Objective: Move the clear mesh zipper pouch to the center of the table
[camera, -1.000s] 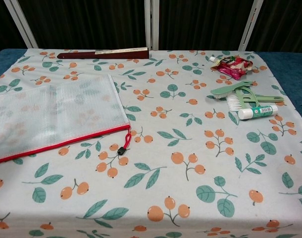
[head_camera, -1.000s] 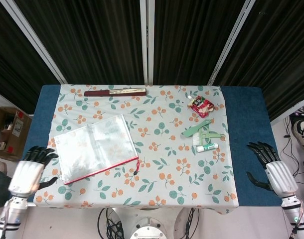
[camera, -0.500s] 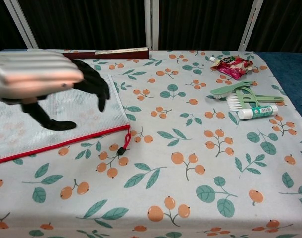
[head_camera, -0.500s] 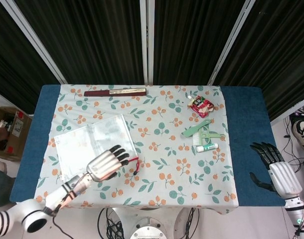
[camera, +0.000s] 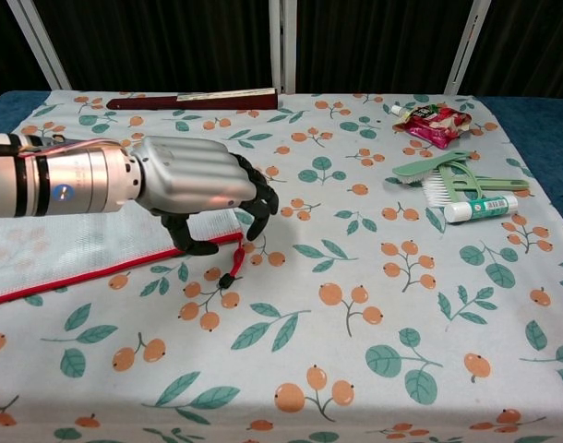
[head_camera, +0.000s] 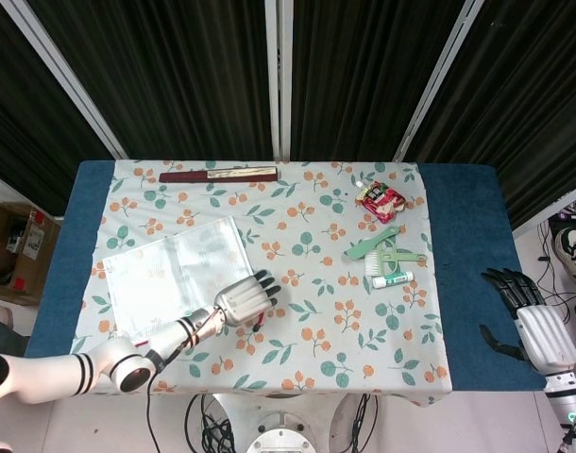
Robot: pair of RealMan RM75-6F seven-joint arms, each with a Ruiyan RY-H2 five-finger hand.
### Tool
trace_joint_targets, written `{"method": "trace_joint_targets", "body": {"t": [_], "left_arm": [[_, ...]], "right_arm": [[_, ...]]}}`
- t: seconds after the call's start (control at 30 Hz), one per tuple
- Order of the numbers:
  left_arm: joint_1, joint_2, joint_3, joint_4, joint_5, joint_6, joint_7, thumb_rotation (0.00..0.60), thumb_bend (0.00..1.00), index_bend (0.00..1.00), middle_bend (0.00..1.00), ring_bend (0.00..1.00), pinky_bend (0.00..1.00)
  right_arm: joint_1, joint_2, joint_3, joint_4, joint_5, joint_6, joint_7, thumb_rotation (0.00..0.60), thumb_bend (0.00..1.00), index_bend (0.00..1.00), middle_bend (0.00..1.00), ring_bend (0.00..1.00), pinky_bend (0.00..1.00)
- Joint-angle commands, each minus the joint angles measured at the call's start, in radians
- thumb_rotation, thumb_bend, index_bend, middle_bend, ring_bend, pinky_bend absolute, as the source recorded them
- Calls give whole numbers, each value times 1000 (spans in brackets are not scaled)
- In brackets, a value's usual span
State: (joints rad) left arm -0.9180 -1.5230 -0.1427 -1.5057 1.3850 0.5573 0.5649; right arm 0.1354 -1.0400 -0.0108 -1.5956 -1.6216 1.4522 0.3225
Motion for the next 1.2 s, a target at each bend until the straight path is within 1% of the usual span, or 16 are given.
{"method": "trace_joint_targets", "body": {"t": [0.03, 0.27, 0.57, 0.7, 0.97, 1.2], "left_arm": [[-19, -10, 19, 4, -18, 3, 33, 600, 351, 376, 137, 118, 150], [-49, -48, 41, 34, -71, 8, 59, 600, 351, 386, 138, 118, 150], [-71, -75, 64, 58, -106, 44, 75, 600, 350, 427, 138, 118, 150], [-75, -84, 75, 68, -115, 61, 79, 600, 339, 449, 138, 118, 150], [-78, -107, 100, 93, -123, 92, 86, 600, 330, 452, 138, 118, 150], [-77, -111, 115, 104, -130, 111, 85, 600, 328, 509, 142, 118, 150]], "right_arm": [[1, -2, 1, 1, 1, -2, 1, 600, 271, 99, 75, 0, 0], [2, -7, 3, 7, 4, -6, 4, 600, 268, 99, 75, 0, 0], [-1, -3, 4, 6, 10, -7, 3, 600, 268, 99, 75, 0, 0], [-4, -2, 4, 5, 11, -4, 2, 600, 268, 99, 75, 0, 0], [-7, 0, 5, 1, 14, -6, -2, 600, 270, 99, 75, 0, 0], [-6, -1, 5, 0, 16, -12, -4, 600, 267, 99, 75, 0, 0]]}}
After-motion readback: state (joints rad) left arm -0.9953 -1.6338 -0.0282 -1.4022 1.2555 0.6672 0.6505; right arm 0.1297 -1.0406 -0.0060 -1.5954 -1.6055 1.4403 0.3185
